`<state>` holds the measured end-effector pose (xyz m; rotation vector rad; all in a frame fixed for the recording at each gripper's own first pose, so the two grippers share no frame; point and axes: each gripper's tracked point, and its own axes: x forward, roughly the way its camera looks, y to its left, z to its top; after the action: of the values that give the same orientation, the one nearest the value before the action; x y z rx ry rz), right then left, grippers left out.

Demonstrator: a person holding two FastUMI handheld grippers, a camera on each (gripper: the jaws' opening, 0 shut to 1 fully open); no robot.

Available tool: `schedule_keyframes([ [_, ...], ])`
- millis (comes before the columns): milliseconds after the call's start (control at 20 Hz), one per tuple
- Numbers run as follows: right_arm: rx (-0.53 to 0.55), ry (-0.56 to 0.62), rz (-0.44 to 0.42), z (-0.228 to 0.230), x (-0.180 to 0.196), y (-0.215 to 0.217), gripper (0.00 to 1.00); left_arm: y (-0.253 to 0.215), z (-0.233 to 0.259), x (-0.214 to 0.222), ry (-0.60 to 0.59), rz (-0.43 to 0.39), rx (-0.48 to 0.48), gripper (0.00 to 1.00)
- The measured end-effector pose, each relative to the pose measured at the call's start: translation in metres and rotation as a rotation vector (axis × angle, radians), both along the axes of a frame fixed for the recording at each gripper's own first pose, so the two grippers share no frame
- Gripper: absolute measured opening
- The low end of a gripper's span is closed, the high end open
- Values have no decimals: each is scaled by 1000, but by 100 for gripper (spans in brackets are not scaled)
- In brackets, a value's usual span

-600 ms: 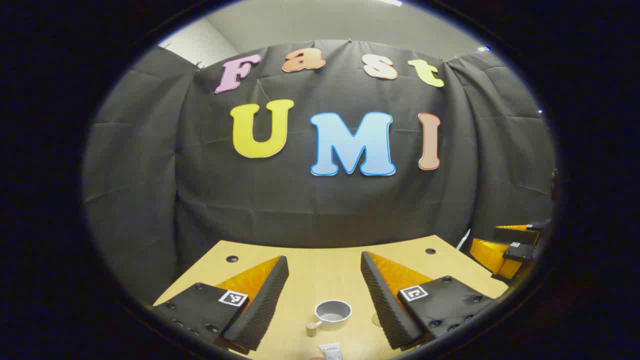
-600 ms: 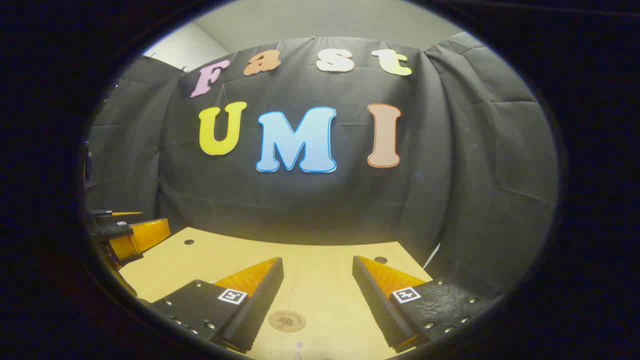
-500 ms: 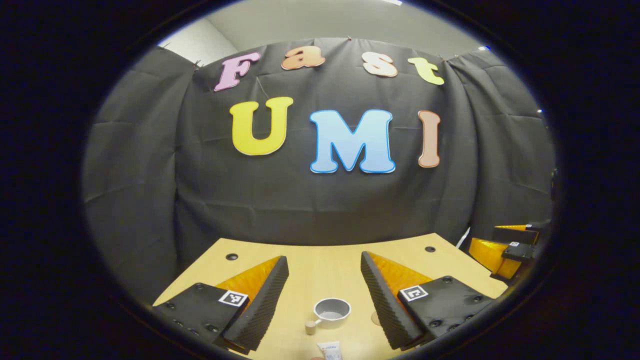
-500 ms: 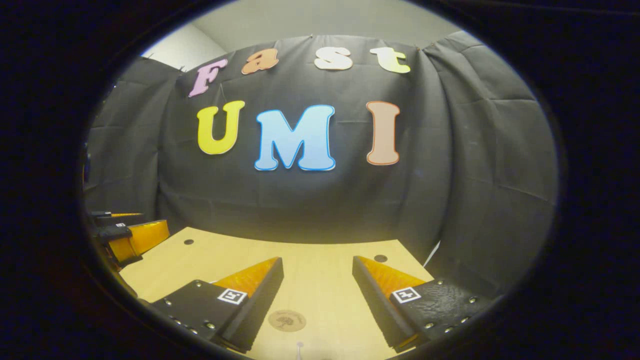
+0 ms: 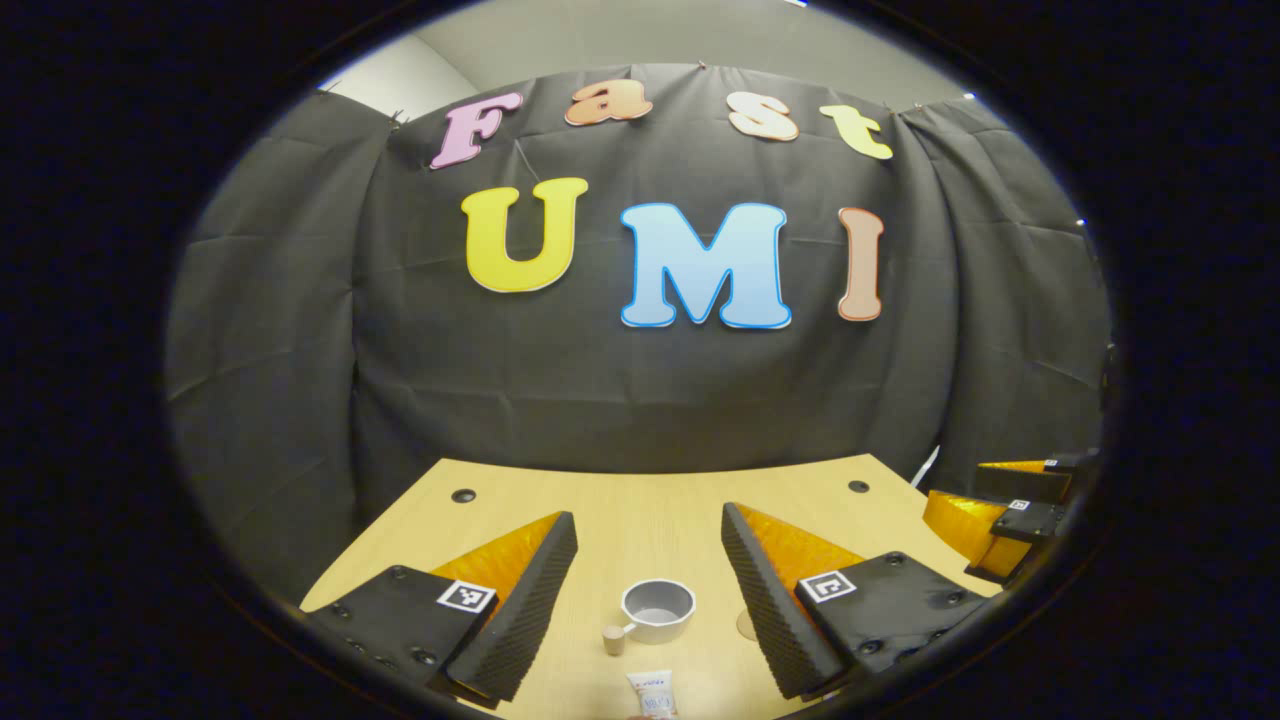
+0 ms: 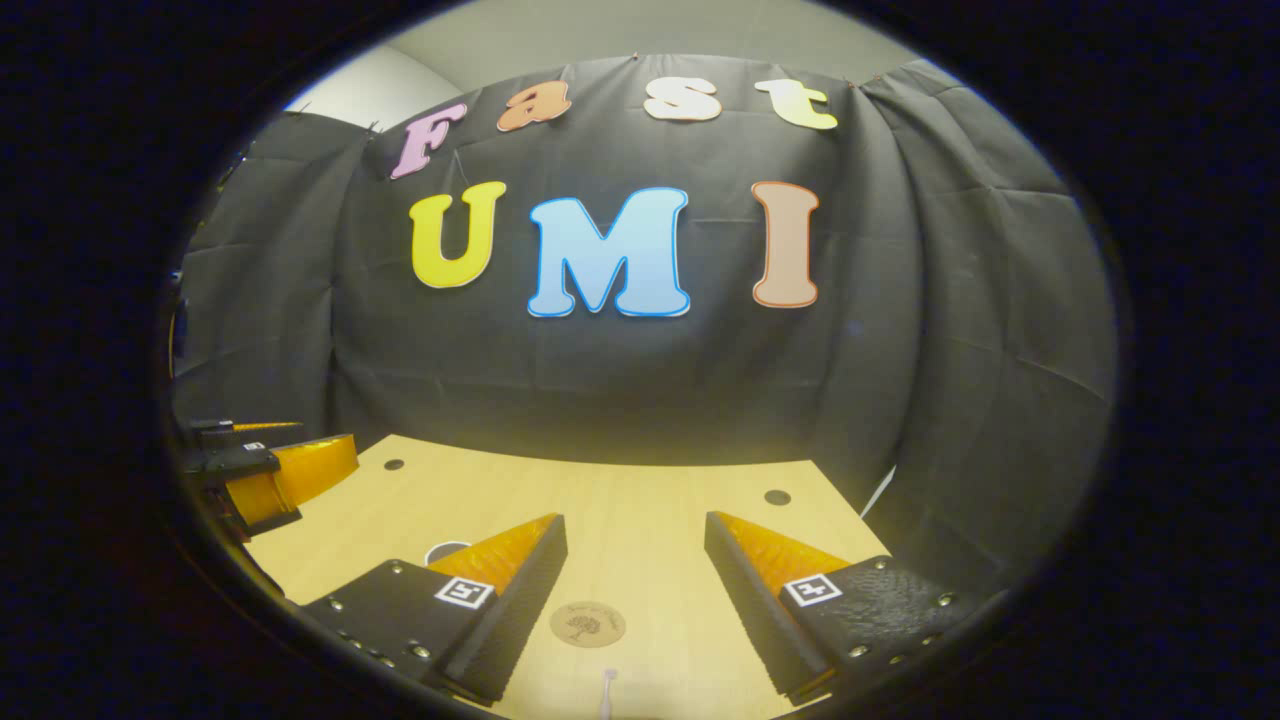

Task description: Put the toothbrush and toothpaste on the desktop into the cup, then pick up the cup and place it on the coaster on the desktop.

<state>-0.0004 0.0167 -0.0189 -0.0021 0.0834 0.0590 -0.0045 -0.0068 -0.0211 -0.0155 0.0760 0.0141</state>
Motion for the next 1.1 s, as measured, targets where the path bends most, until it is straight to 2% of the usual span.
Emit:
schedule_keyframes([
  [400,54,154,-5,-40,-2,2,90,-9,-57,-3,158,-1,-22,100],
  [550,51,293,-6,-75,3,3,90,-17,-102,-7,274,-18,-26,100],
  [600,54,344,-2,-87,0,7,91,-18,-115,-7,304,-22,-24,95],
  [700,70,428,4,-104,2,12,92,-21,-140,-10,368,-24,-21,95],
  [750,77,471,7,-110,5,13,92,-19,-151,-11,398,-22,-27,90],
  [900,84,600,15,-128,15,19,92,-20,-195,-16,504,-15,-51,100],
  [1000,74,685,22,-144,15,23,92,-20,-219,-21,565,-10,-55,95],
  [1100,68,770,34,-152,13,26,92,-18,-246,-26,636,-7,-58,95],
])
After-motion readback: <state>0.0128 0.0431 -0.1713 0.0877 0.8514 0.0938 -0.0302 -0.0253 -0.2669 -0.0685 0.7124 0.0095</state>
